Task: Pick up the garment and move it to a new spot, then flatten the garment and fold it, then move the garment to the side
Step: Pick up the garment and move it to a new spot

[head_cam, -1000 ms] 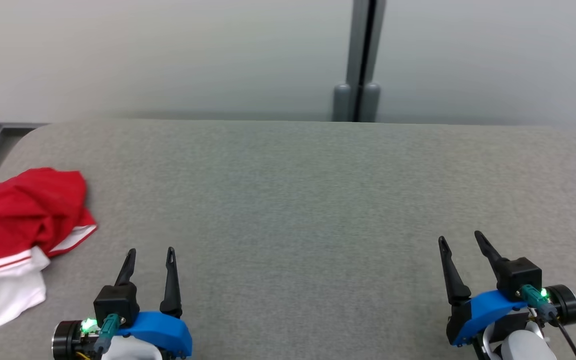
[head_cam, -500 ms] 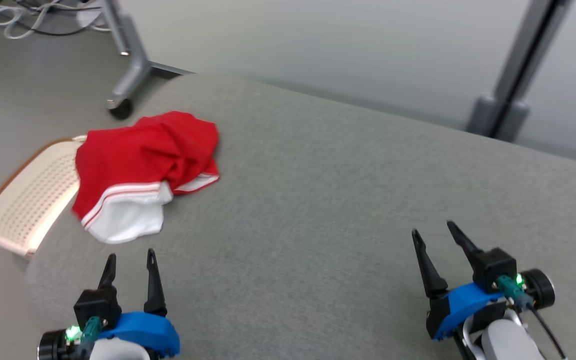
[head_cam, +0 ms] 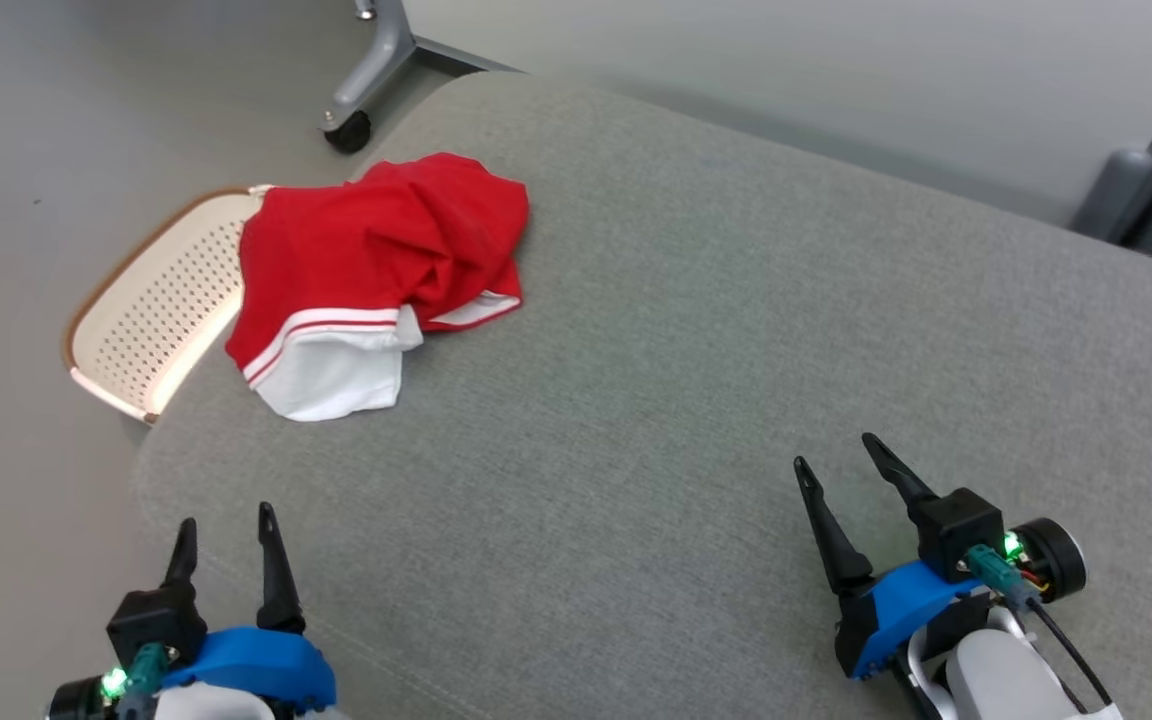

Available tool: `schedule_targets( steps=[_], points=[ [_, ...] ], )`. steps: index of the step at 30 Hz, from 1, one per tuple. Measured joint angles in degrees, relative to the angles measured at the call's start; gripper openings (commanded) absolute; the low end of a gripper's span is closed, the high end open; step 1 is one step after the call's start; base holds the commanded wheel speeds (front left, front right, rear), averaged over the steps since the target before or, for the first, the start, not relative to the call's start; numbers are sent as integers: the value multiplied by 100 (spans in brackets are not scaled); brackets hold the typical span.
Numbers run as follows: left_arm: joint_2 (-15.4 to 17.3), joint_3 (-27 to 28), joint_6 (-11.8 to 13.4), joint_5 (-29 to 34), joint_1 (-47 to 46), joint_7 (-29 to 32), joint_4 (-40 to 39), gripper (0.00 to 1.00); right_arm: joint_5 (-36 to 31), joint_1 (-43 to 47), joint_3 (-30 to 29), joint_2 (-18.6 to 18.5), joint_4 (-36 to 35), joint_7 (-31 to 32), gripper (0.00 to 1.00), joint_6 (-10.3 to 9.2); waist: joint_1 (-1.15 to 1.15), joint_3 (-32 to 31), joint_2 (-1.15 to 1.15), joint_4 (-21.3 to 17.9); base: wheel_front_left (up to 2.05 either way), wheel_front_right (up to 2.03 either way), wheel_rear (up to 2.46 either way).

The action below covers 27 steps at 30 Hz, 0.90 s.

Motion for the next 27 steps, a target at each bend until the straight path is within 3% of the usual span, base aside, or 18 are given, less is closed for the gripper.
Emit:
schedule_targets(
  steps=[13,19,27],
  points=[
    [122,401,-18,400,-1511,-1,380,100,180,-480,675,-654,-667,1,100,1,2,1078,2,-847,0,0,0],
    [356,589,167,523,-2261,0,849,100,301,-715,920,-890,-1072,-10,100,1,1,1552,2,-1224,0,0,0],
    [765,939,721,616,-3012,0,1424,100,389,-921,1024,-1031,-1392,-18,100,1,1,1921,1,-1559,0,0,0]
  ],
)
